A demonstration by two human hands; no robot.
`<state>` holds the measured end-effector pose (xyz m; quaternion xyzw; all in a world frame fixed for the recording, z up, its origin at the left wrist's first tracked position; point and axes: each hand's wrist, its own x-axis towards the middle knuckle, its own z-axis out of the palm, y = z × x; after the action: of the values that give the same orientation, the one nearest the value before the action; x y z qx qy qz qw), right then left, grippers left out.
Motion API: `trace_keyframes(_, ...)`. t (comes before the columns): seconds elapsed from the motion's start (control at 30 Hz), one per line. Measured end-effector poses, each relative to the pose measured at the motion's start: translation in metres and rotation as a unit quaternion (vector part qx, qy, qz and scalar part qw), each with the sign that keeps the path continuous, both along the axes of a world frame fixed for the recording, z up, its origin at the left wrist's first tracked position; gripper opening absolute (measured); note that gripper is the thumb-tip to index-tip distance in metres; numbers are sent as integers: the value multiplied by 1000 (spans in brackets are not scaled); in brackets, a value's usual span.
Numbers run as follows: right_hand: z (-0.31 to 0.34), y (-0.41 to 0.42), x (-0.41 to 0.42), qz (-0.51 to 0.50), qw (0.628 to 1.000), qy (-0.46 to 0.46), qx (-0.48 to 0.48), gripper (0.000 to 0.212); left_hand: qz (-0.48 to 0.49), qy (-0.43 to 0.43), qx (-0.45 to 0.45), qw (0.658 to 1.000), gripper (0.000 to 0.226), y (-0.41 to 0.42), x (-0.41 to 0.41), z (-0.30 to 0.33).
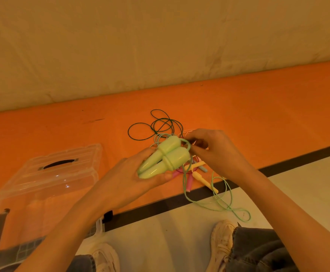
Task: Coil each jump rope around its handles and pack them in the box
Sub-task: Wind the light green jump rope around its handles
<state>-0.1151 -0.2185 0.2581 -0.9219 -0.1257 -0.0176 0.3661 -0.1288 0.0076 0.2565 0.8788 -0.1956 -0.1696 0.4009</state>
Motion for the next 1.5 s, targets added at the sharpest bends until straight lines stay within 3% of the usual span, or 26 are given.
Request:
trace_keyframes(0.1,8,1,-3,-2,982,90,164,22,15,-18,9,1000,50,3,2,-6)
trace_keyframes(0.23,12,-2,-3,-4,930,184,317,13,24,33,-77,996,43,-2,4,-5)
trace_keyframes(0.37,12,-7,0,23,826,281,488,18,7,74,-158,985,34,-9,2,1)
trace_keyframes(0.47,10,-7,3,23,777,304,551,12,-17,115,-194,974,35,-15,-2,-4)
trace_keyframes(0.6,9,-5,3,21,743,323,586,37,-45,182,-232,954,55,-21,-8,-15)
trace_keyframes(0.73,12,-3,1,-12,772,314,553,22,-35,246,-282,927,53,-24,-11,-17)
trace_keyframes(0.8,14,-6,1,-28,809,303,503,20,-40,226,-248,941,43,-24,-10,-13)
trace_keyframes(0.87,13,-10,1,-61,866,277,413,18,-27,118,-136,983,29,-23,-10,-9)
trace_keyframes(0.9,12,-11,2,-80,893,257,360,17,-10,40,-52,998,32,-22,-10,-10)
trace_keyframes(0.97,9,-11,2,-109,920,228,299,16,20,-92,115,989,47,-21,-14,-12)
trace_keyframes(1.03,8,-9,2,-122,923,220,290,14,31,-152,179,972,56,-22,-17,-15)
trace_keyframes(1.13,9,-11,2,-114,924,238,276,20,34,-134,150,979,50,-25,-16,-14)
trace_keyframes(1.3,17,-11,1,-60,864,302,399,26,62,-84,106,989,44,-21,-9,-14)
trace_keyframes(1.43,12,-8,0,-100,903,245,340,23,54,-49,86,994,49,-23,-11,-14)
trace_keyframes(1.5,11,-5,0,-136,891,224,372,17,47,-45,76,995,54,-23,-12,-13)
